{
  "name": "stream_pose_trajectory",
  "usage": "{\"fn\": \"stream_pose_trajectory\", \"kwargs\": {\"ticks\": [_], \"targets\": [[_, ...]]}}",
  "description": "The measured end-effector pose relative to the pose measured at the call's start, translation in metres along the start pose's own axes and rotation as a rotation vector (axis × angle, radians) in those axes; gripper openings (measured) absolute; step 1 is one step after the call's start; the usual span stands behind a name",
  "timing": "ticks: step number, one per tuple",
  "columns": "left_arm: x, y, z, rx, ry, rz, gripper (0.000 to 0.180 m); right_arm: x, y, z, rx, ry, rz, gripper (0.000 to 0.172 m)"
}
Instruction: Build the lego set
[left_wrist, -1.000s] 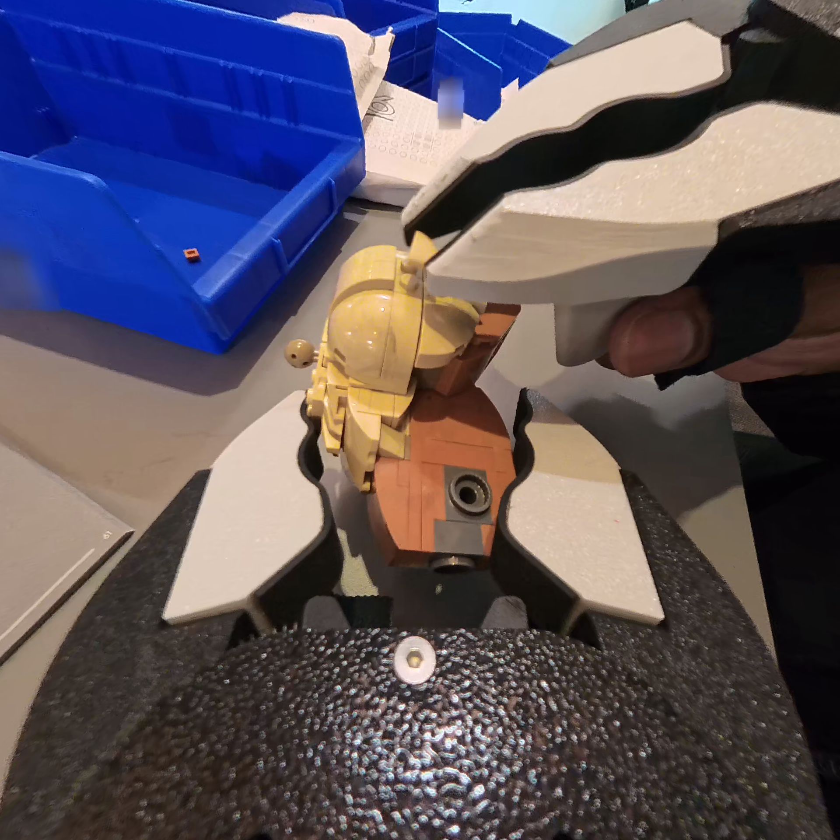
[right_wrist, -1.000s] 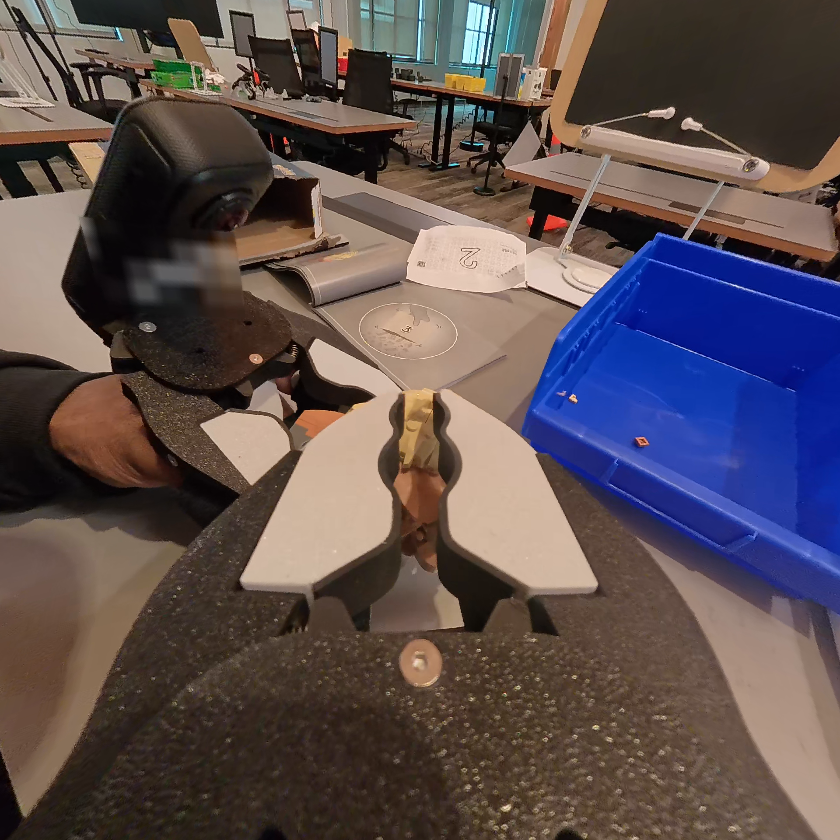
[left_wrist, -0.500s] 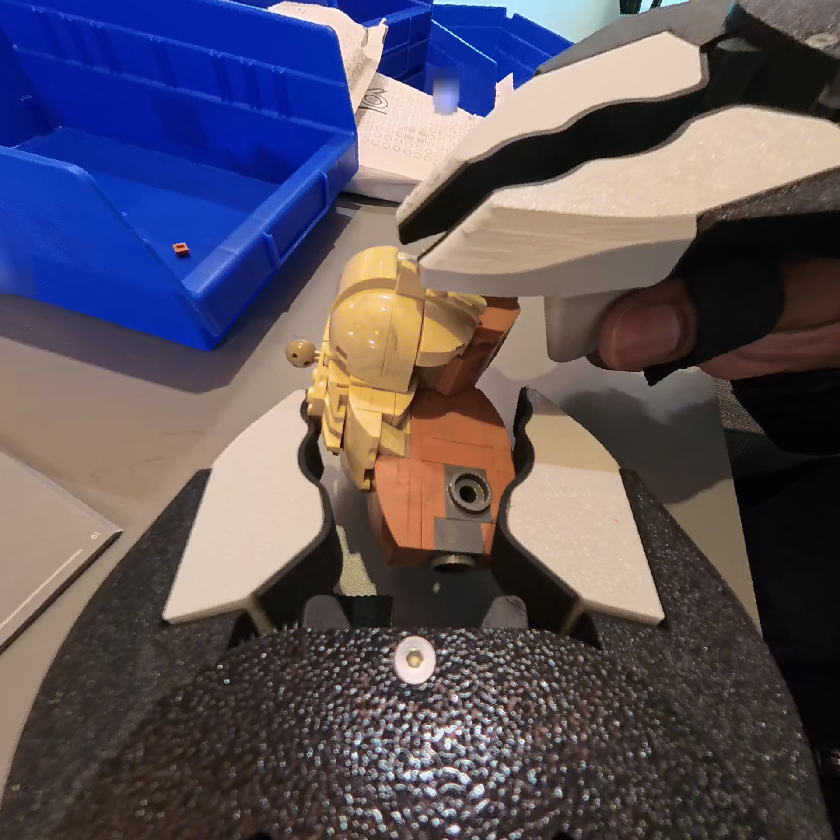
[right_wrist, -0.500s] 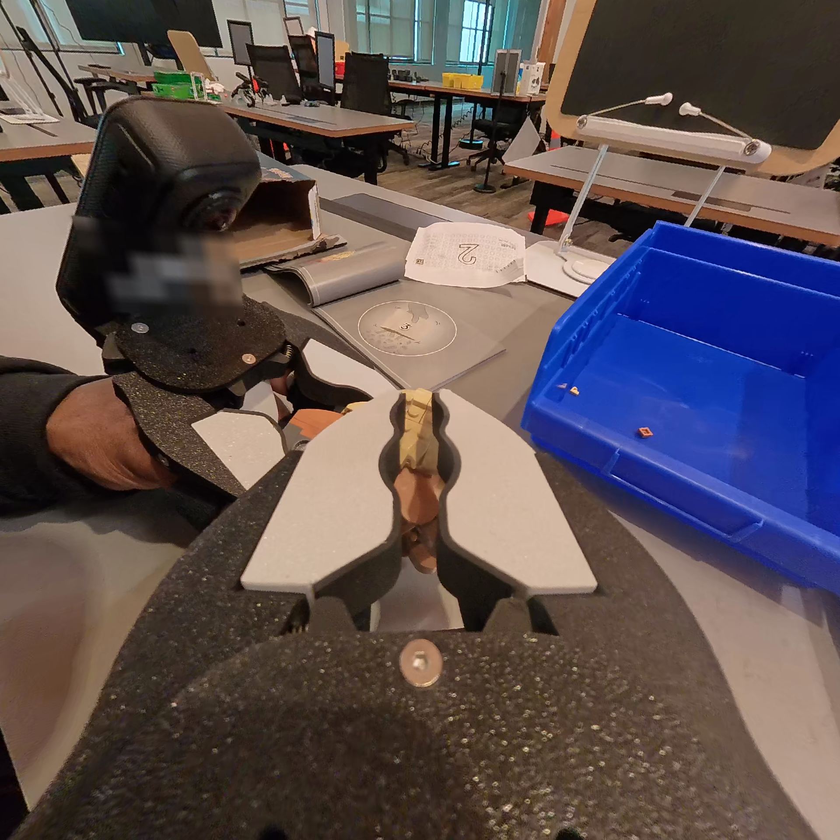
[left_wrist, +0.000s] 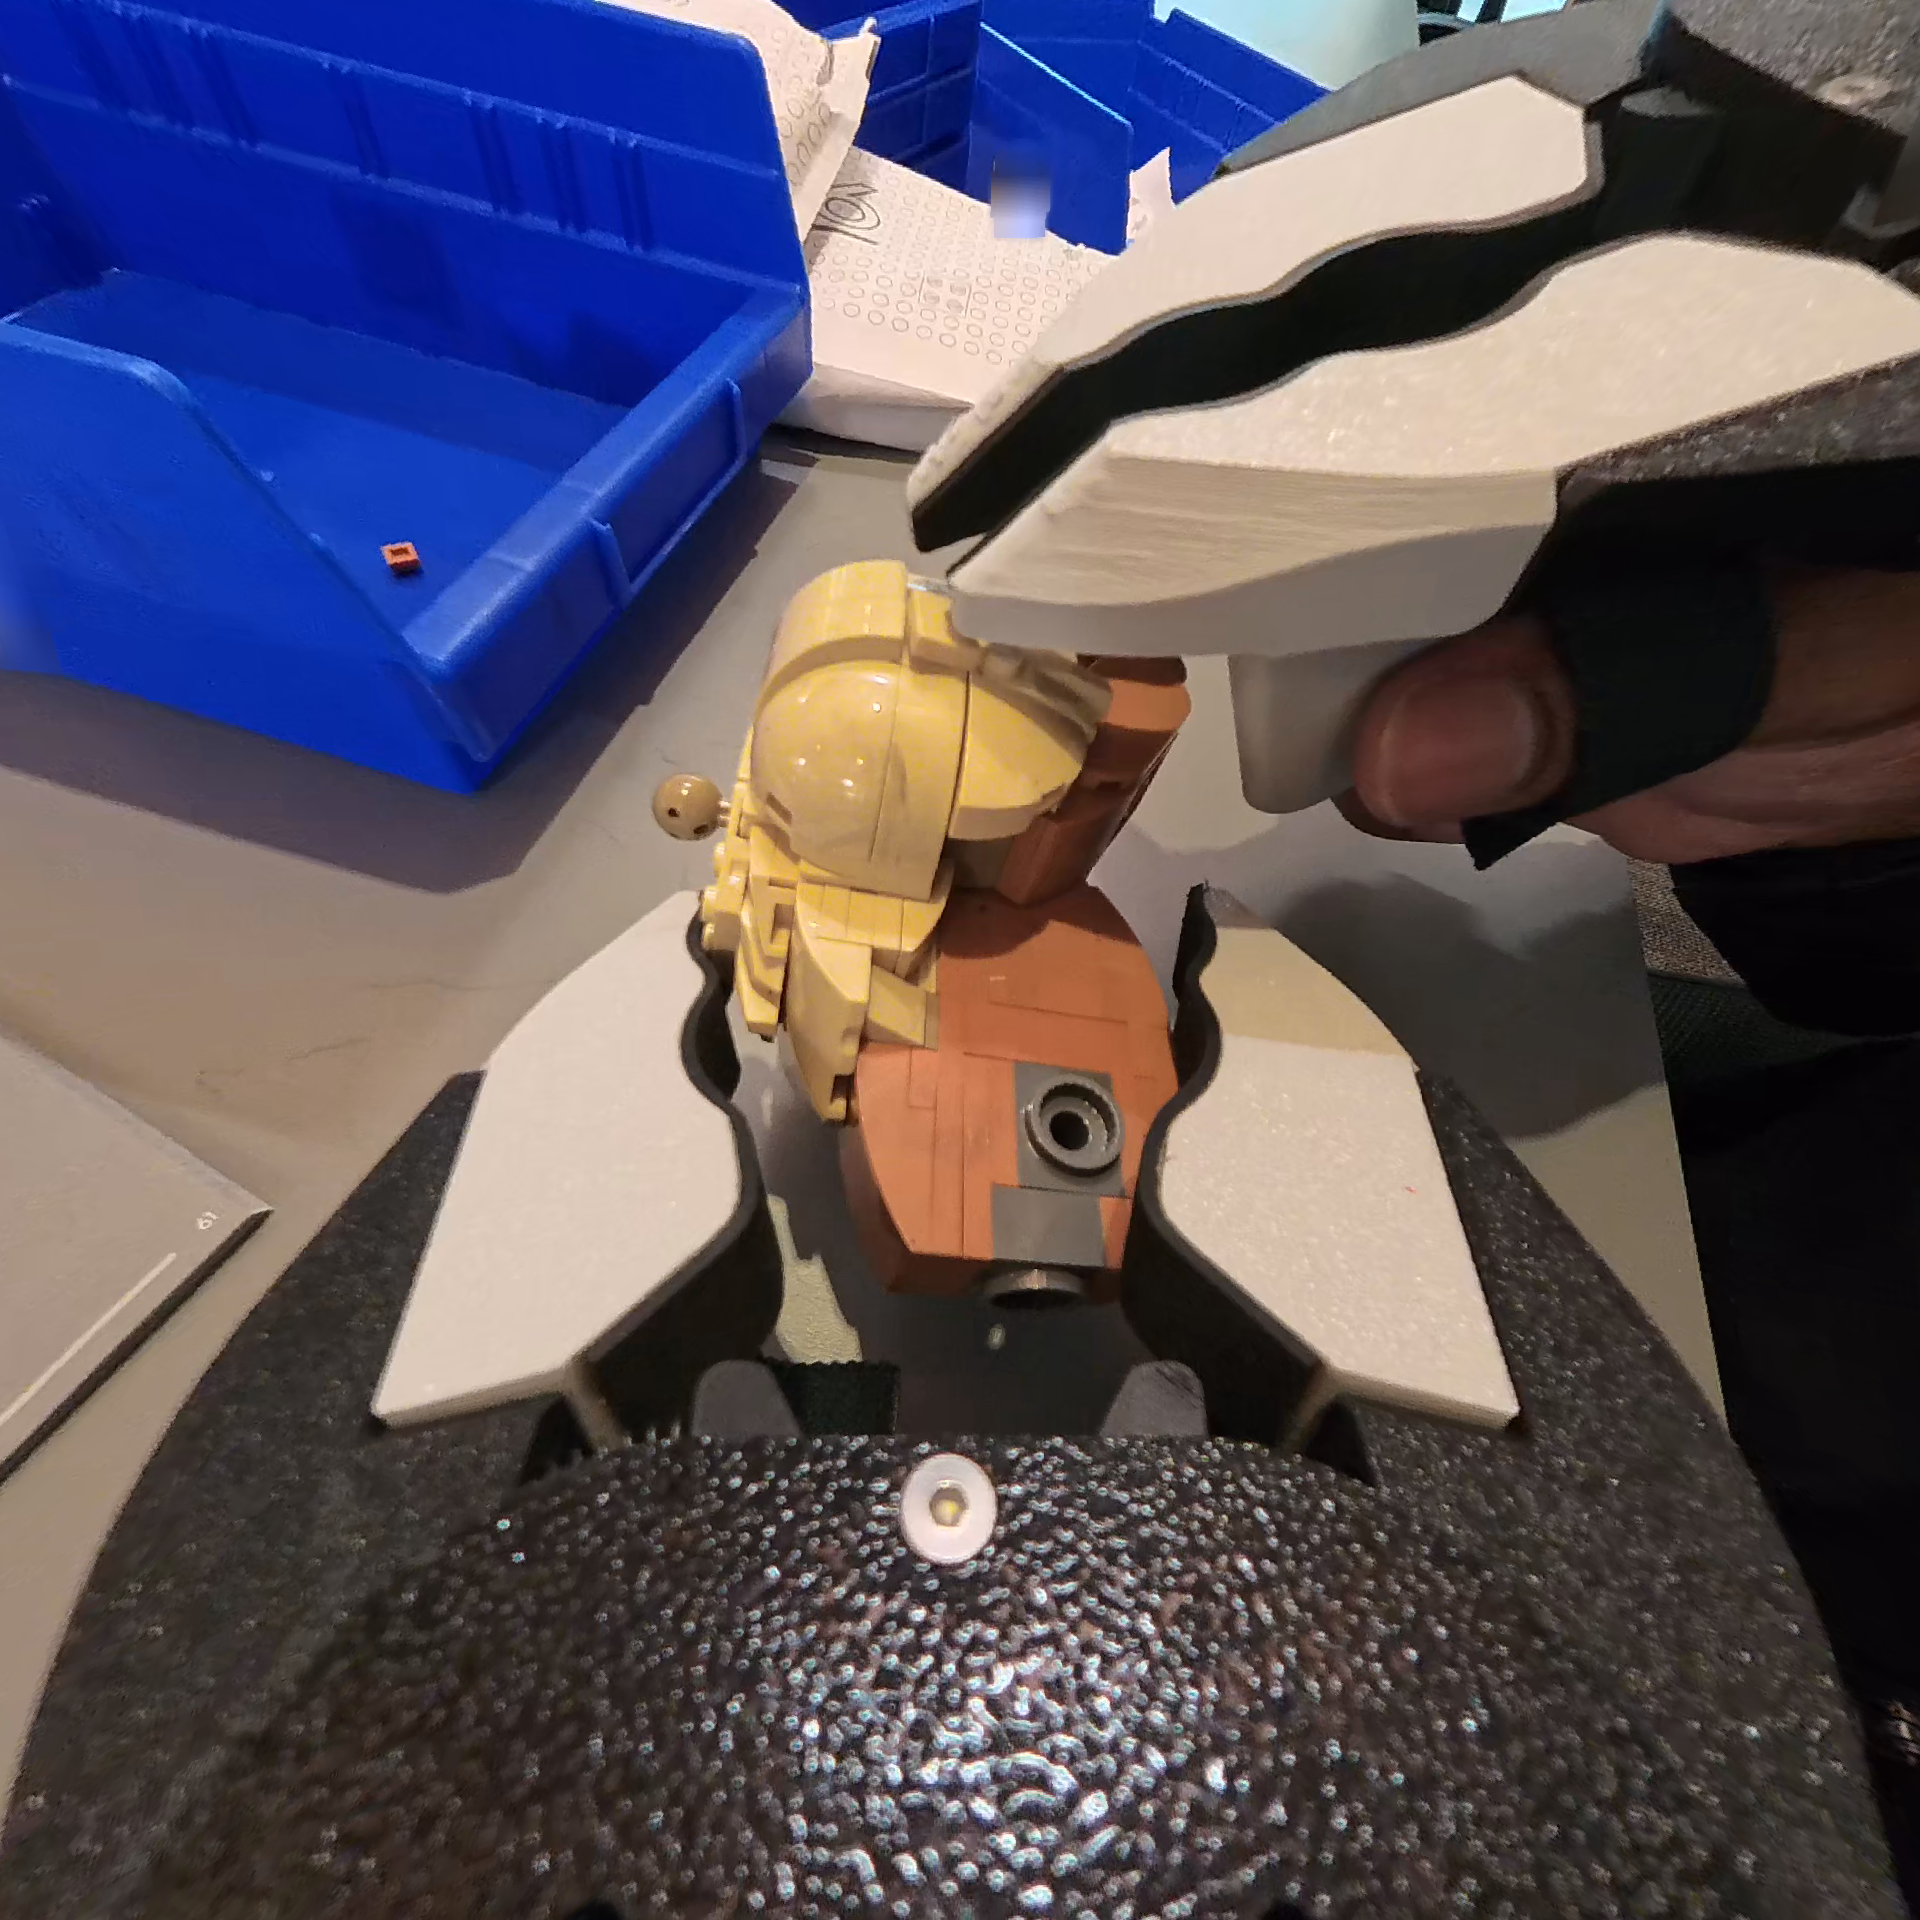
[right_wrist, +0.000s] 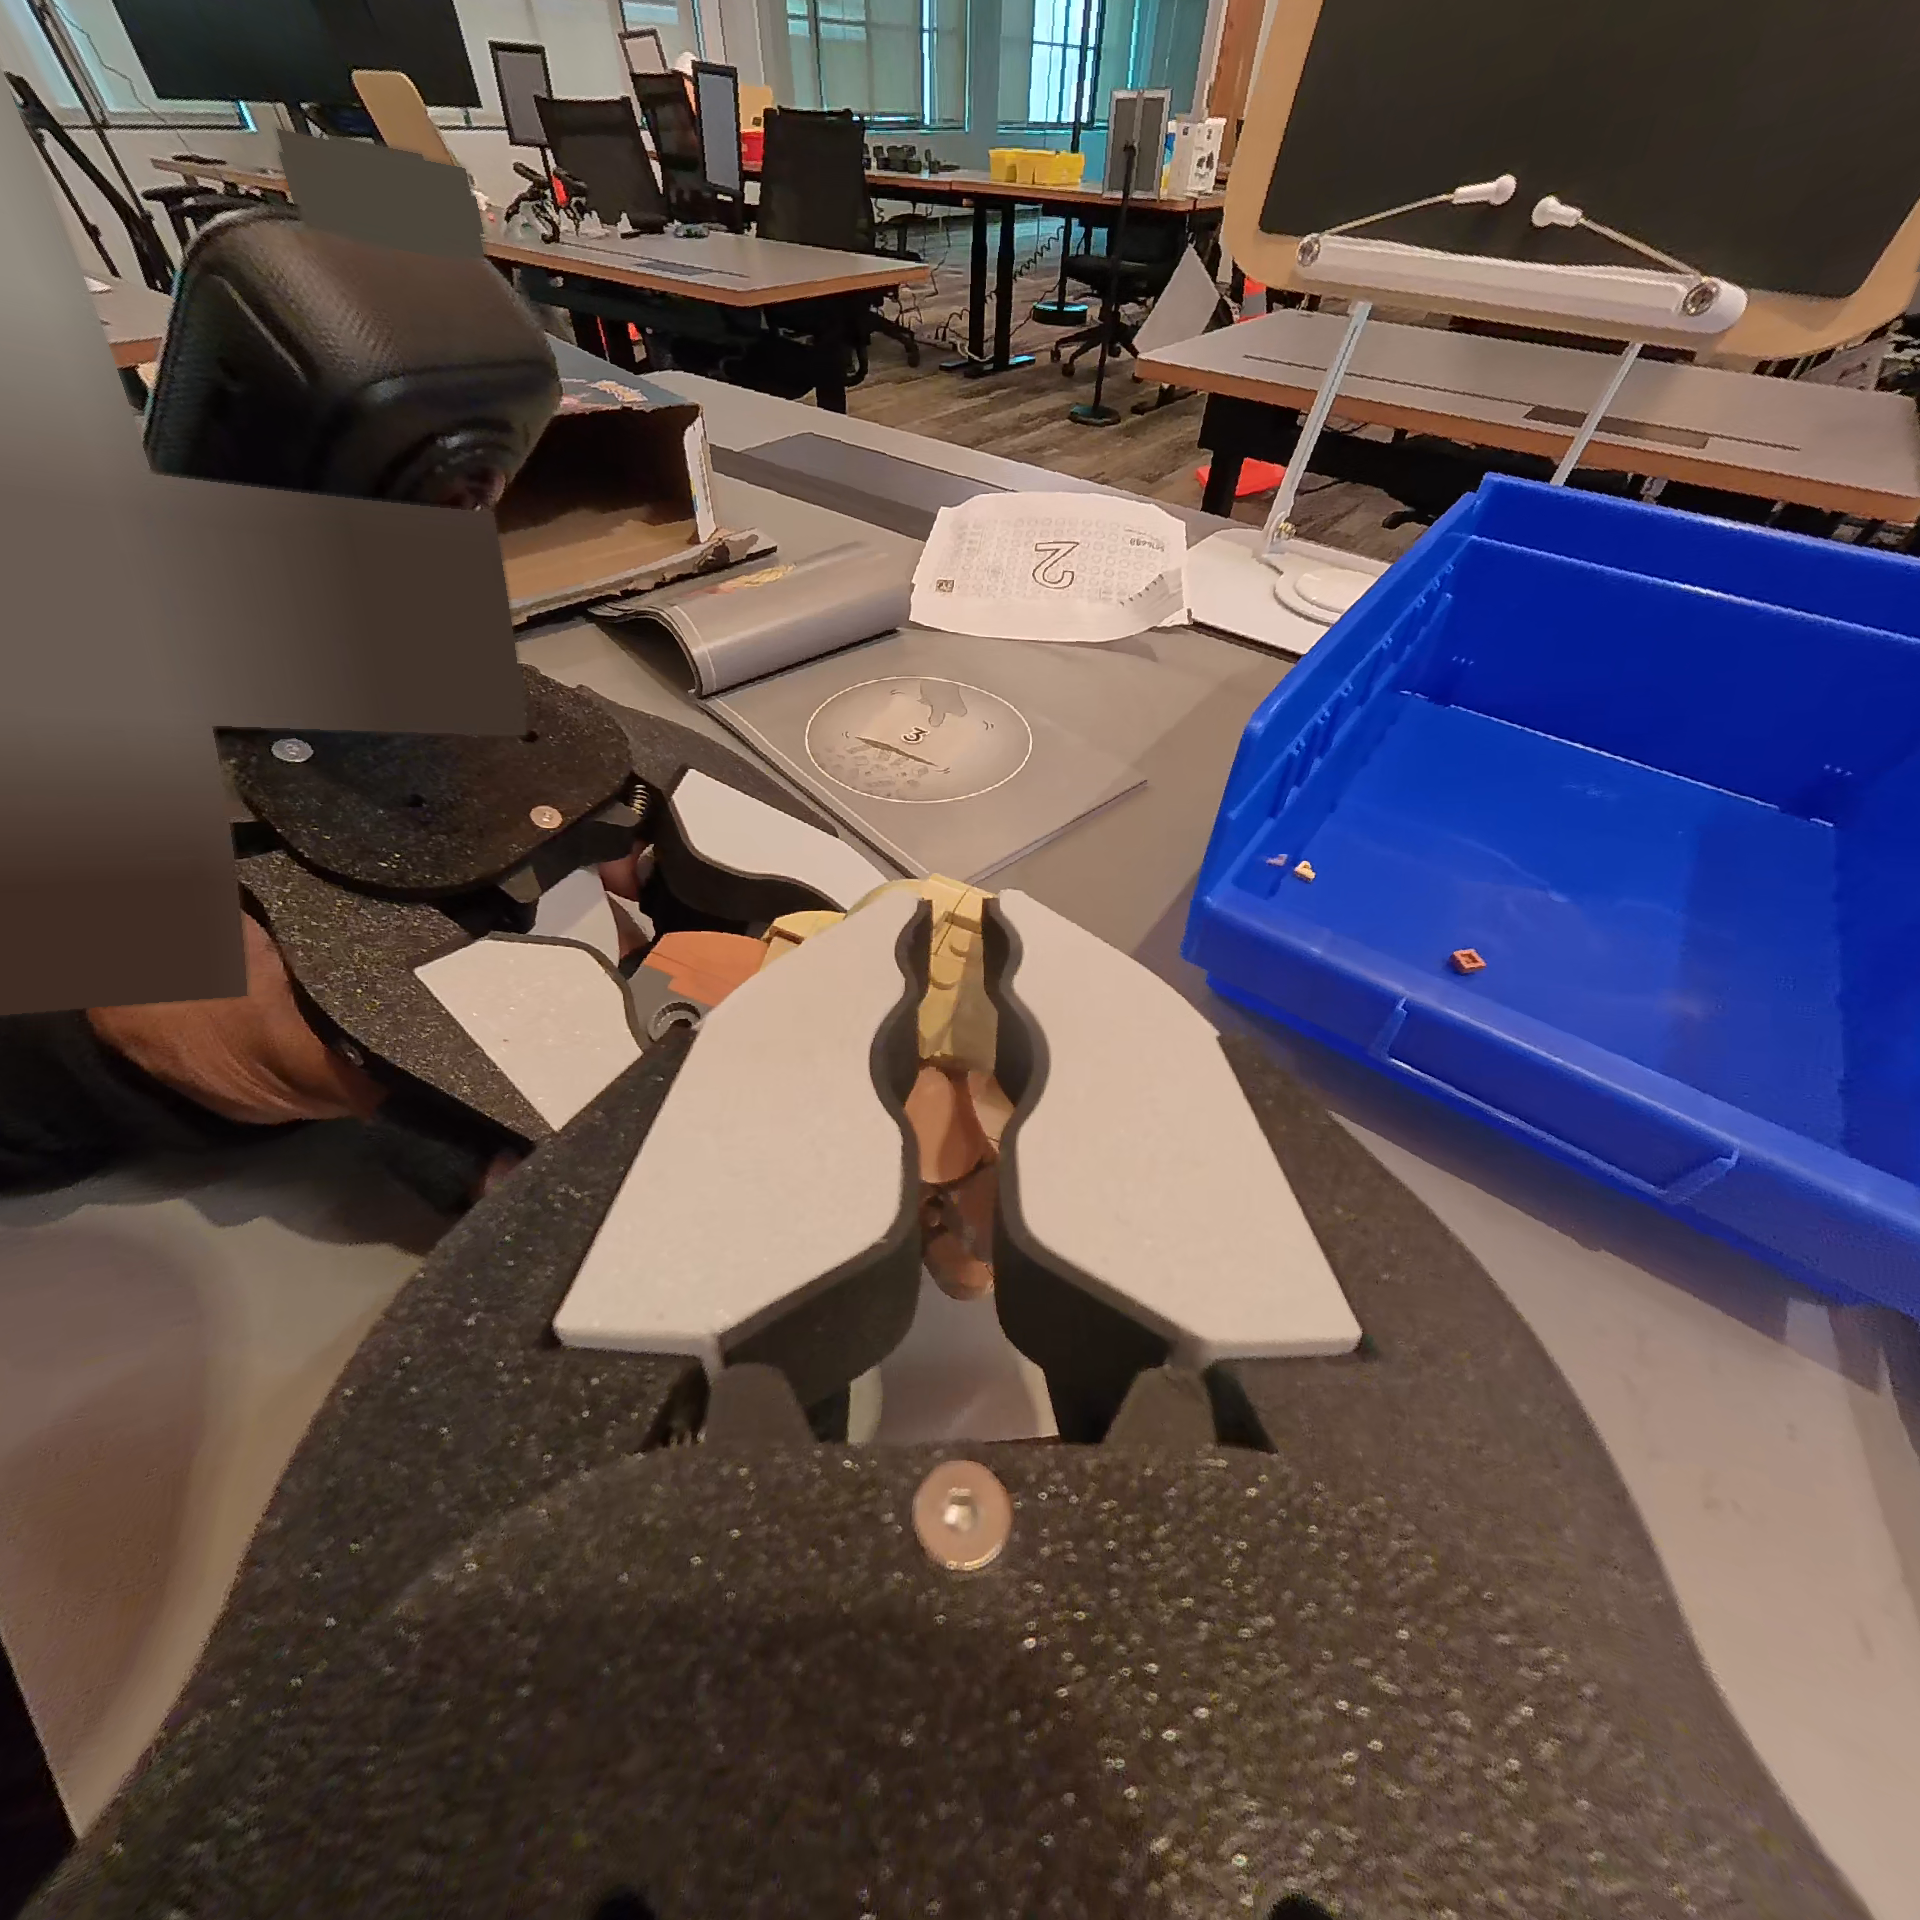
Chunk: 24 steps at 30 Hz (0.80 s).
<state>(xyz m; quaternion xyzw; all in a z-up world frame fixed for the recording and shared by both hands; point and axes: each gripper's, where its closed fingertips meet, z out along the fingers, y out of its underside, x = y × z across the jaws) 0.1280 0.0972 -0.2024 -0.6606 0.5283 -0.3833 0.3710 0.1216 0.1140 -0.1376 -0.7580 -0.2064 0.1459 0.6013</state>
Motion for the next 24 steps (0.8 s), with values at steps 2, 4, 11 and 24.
{"fn": "stream_pose_trajectory", "kwargs": {"ticks": [2, 4, 11, 24], "targets": [[0.000, 0.000, 0.000, 0.001, 0.000, 0.001, 0.082, 0.000, 0.000, 0.000, 0.000, -0.001, 0.001, 0.009], [0.000, 0.000, 0.000, 0.002, -0.004, 0.004, 0.082, 0.000, 0.000, 0.000, -0.002, -0.003, 0.007, 0.009], [-0.001, -0.001, -0.001, 0.008, -0.006, 0.003, 0.082, 0.000, -0.002, -0.002, 0.010, -0.006, 0.024, 0.009], [0.000, 0.003, 0.000, -0.023, 0.005, -0.011, 0.082, -0.003, -0.015, -0.018, 0.034, -0.149, -0.493, 0.000]]}}
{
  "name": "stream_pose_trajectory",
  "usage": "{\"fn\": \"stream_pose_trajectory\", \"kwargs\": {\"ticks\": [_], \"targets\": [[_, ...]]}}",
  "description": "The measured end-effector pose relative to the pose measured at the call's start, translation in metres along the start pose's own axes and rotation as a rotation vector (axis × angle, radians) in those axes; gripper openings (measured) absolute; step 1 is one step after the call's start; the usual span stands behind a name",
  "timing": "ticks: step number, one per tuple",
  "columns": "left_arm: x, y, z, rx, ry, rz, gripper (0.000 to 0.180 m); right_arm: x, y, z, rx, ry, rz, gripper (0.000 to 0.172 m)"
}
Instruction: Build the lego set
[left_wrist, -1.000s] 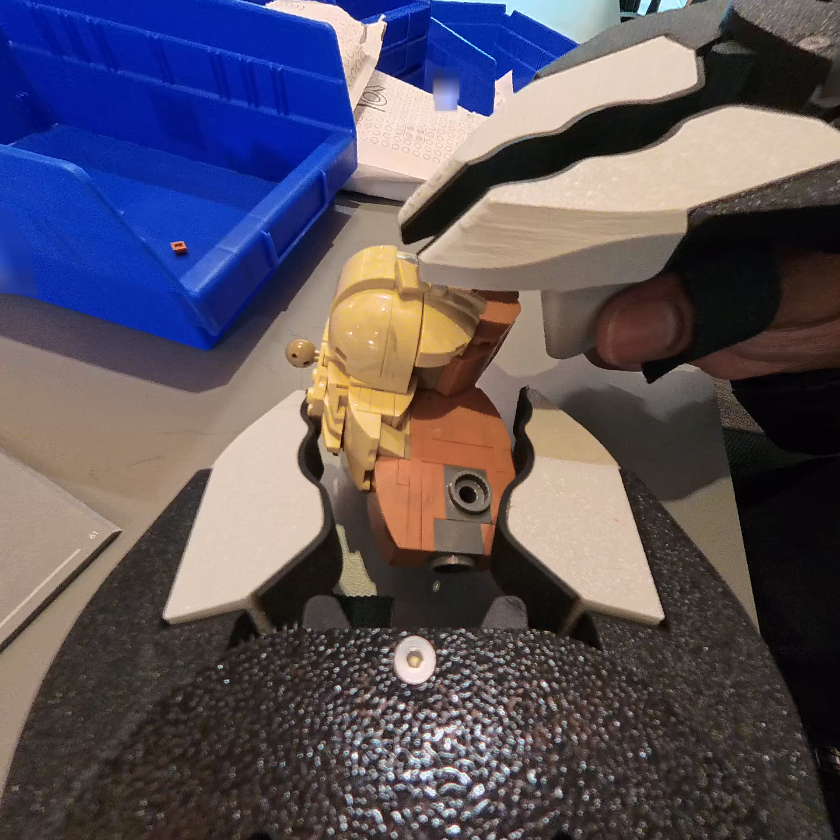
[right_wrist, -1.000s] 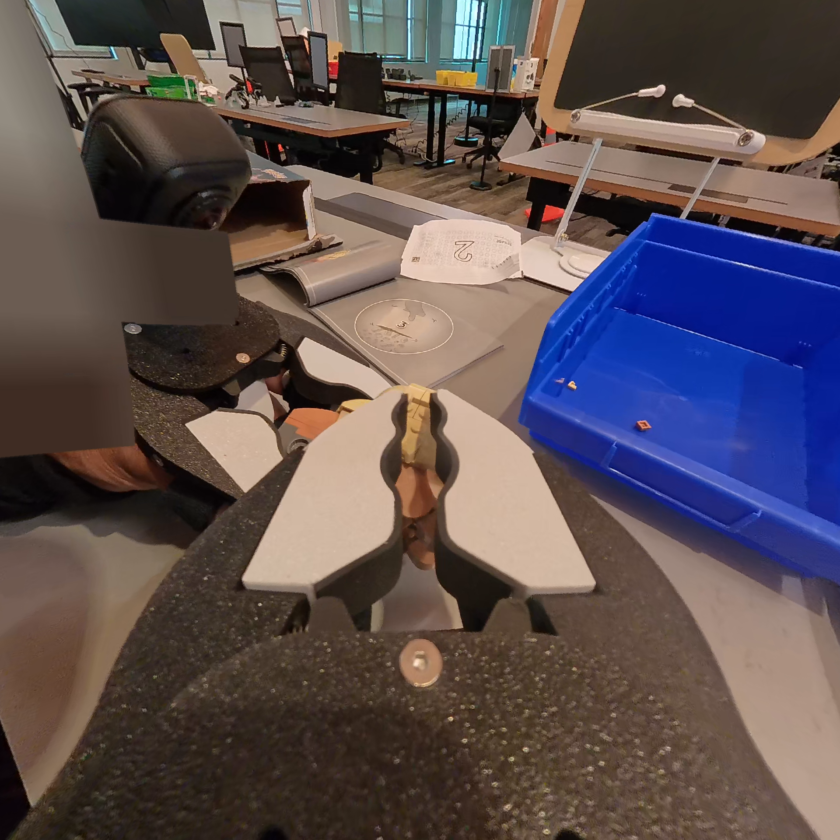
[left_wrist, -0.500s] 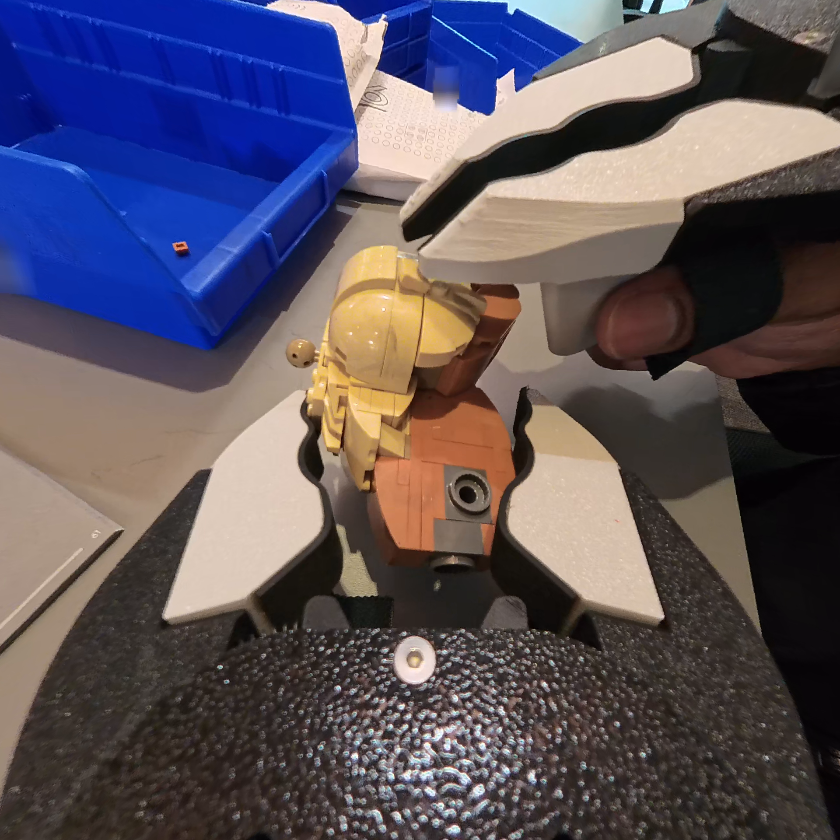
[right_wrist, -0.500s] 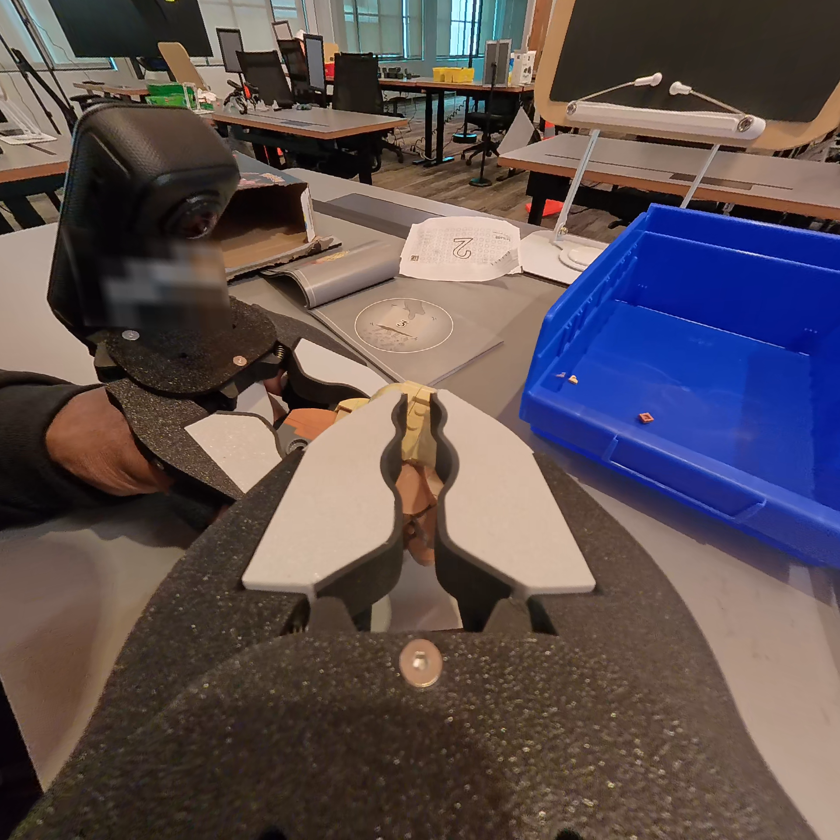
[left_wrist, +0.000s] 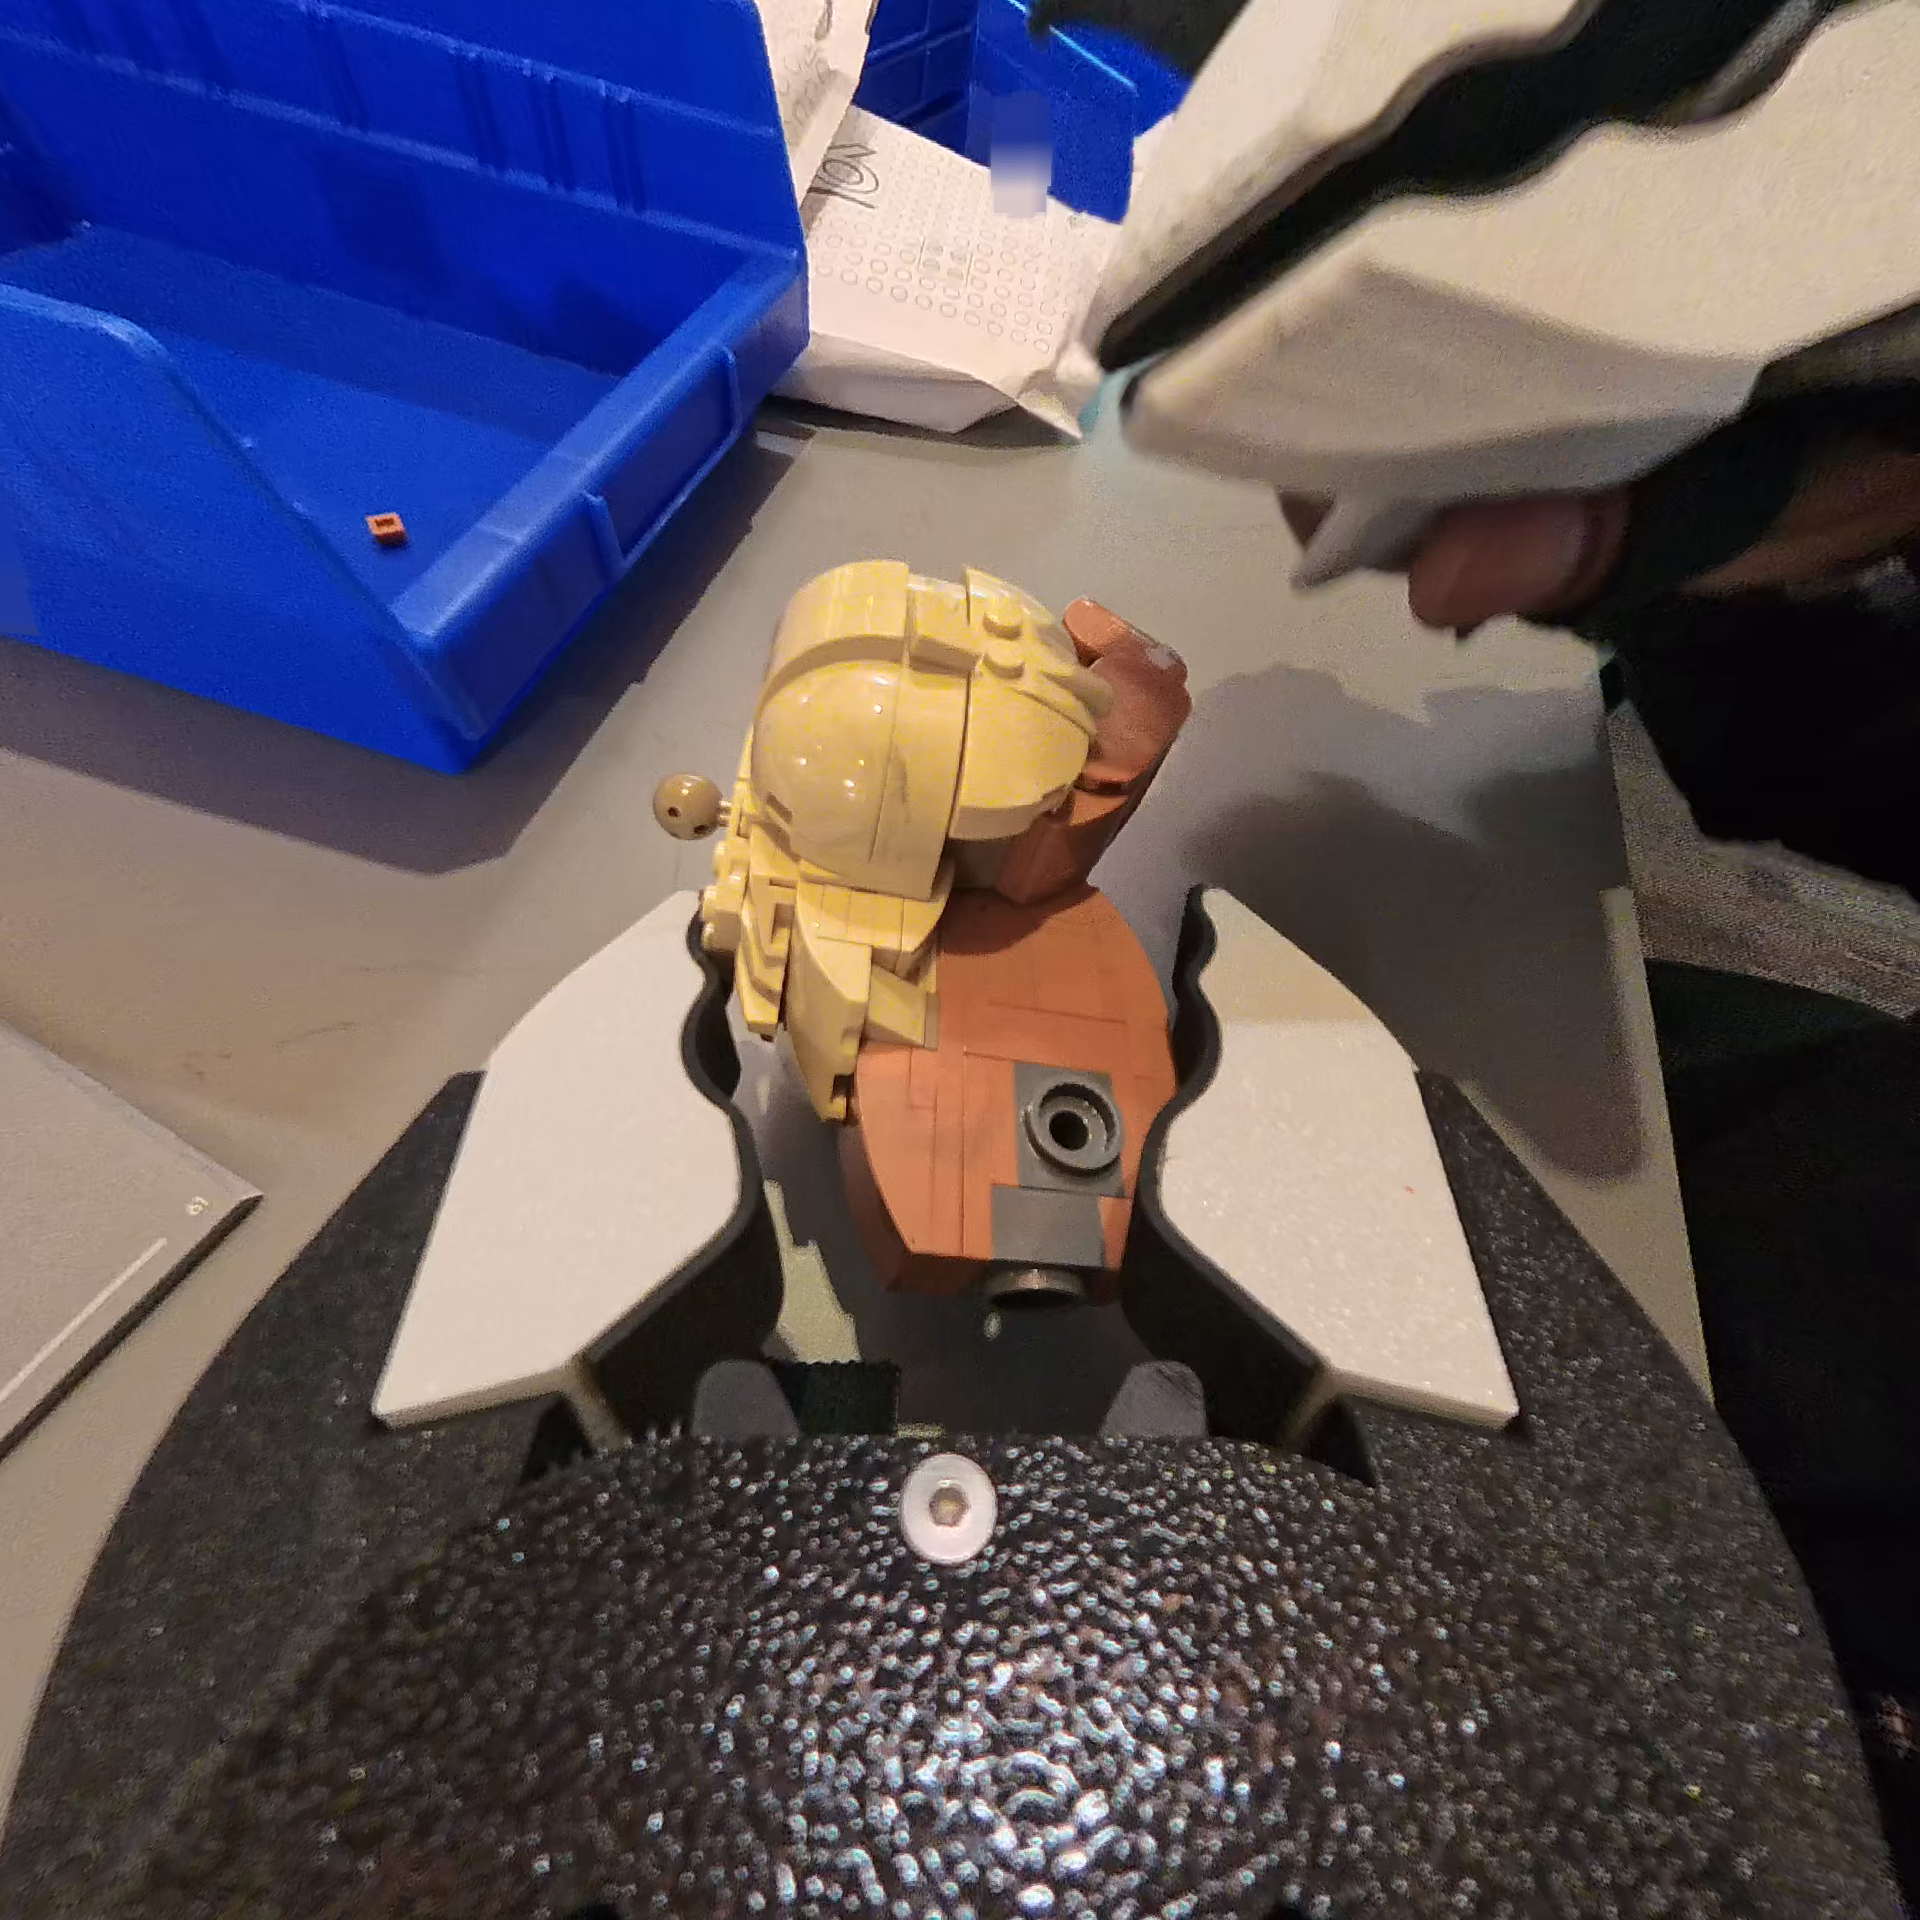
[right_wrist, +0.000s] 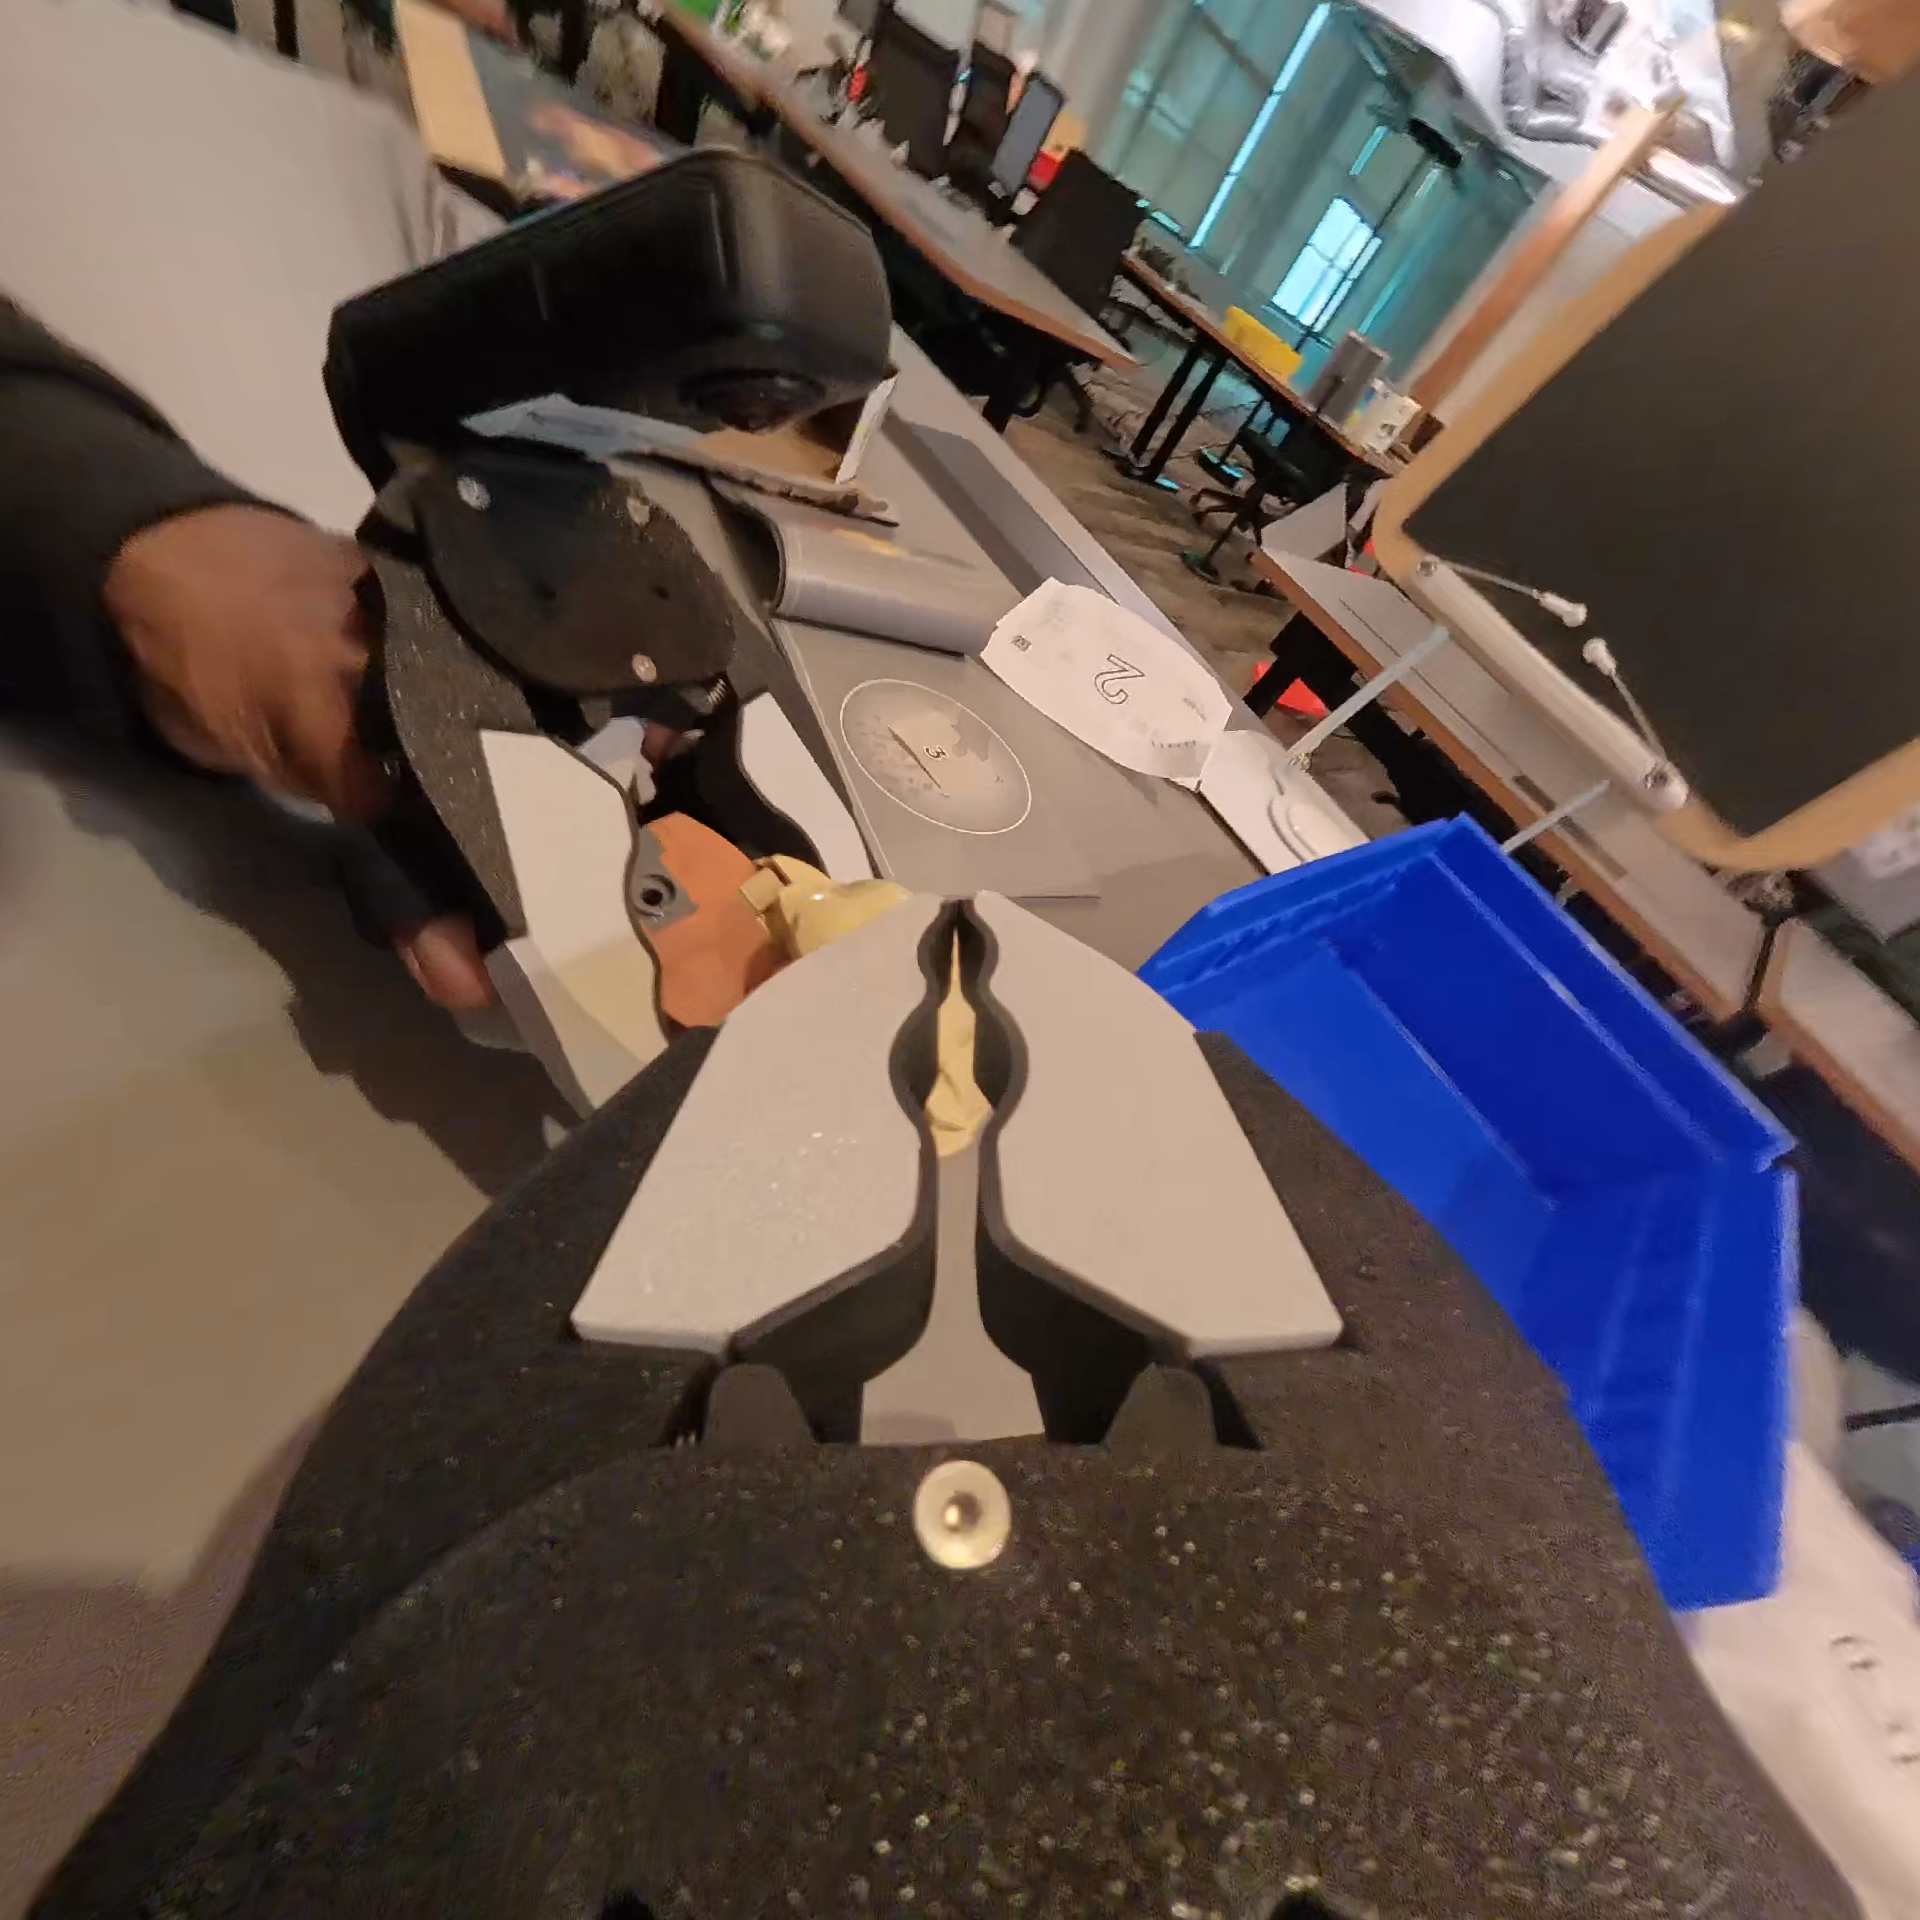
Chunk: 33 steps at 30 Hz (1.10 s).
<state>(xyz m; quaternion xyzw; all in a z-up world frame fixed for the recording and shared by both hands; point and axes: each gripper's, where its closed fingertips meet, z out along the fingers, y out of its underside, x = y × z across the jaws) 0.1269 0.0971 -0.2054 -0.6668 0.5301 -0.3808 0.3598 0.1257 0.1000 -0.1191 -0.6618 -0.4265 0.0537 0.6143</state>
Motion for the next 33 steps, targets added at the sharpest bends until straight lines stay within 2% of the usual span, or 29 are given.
{"fn": "stream_pose_trajectory", "kwargs": {"ticks": [7, 16, 26, 33], "targets": [[0.000, 0.001, 0.000, -0.017, -0.012, 0.018, 0.081, -0.005, 0.001, 0.012, -0.109, -0.175, -0.096, 0.000], [-0.002, 0.003, 0.000, -0.024, -0.016, 0.024, 0.081, -0.009, 0.017, 0.024, -0.193, -0.214, -0.037, 0.000], [0.003, -0.001, -0.001, 0.001, -0.011, 0.025, 0.081, -0.011, 0.014, 0.027, -0.184, -0.212, -0.014, 0.000], [0.002, -0.001, -0.001, 0.004, 0.005, 0.005, 0.081, -0.003, 0.006, 0.025, -0.111, -0.177, 0.043, 0.000]]}}
